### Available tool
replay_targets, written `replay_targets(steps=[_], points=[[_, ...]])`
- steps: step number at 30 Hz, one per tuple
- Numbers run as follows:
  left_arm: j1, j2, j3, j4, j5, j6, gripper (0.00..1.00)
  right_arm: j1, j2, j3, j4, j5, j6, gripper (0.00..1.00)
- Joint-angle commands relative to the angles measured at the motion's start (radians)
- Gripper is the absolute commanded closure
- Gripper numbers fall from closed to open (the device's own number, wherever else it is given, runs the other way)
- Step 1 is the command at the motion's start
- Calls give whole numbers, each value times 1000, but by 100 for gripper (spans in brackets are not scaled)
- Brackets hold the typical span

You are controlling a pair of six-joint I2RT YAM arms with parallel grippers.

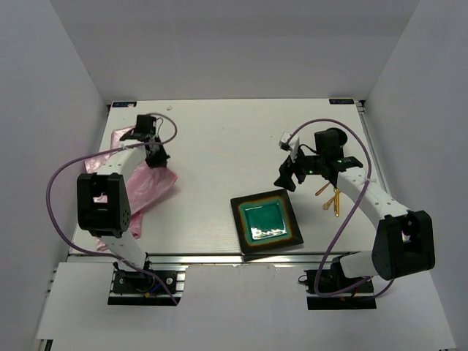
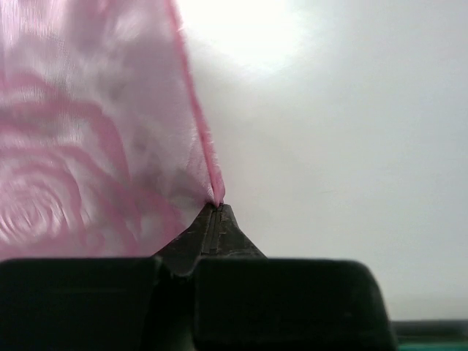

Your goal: Set the dinner table for one person

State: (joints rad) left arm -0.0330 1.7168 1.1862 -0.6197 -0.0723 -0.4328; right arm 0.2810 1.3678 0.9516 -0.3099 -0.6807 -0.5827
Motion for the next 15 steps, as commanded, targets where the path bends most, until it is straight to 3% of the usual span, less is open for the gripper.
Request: replay_targets(steps=[1,6,11,12,13,15], points=[[-86,19,199,14,172,-63,100,-11,-36,1,28,-3,3,18],[-281,153,496,24,238,-150,100,-45,-64,-2,52,3,43,19],[-473,401,760,43,296,-228,100,-98,-90,-5,74,6,78,19],[-491,440,844,38,310,-234,87,-103,-91,-11,78,10,80,19],[-516,505,886,14,328,-239,62,-111,-90,-14,77,20,80,19],[-531,536,947,-8,328,-236,56,-117,-90,-22,75,32,81,18]])
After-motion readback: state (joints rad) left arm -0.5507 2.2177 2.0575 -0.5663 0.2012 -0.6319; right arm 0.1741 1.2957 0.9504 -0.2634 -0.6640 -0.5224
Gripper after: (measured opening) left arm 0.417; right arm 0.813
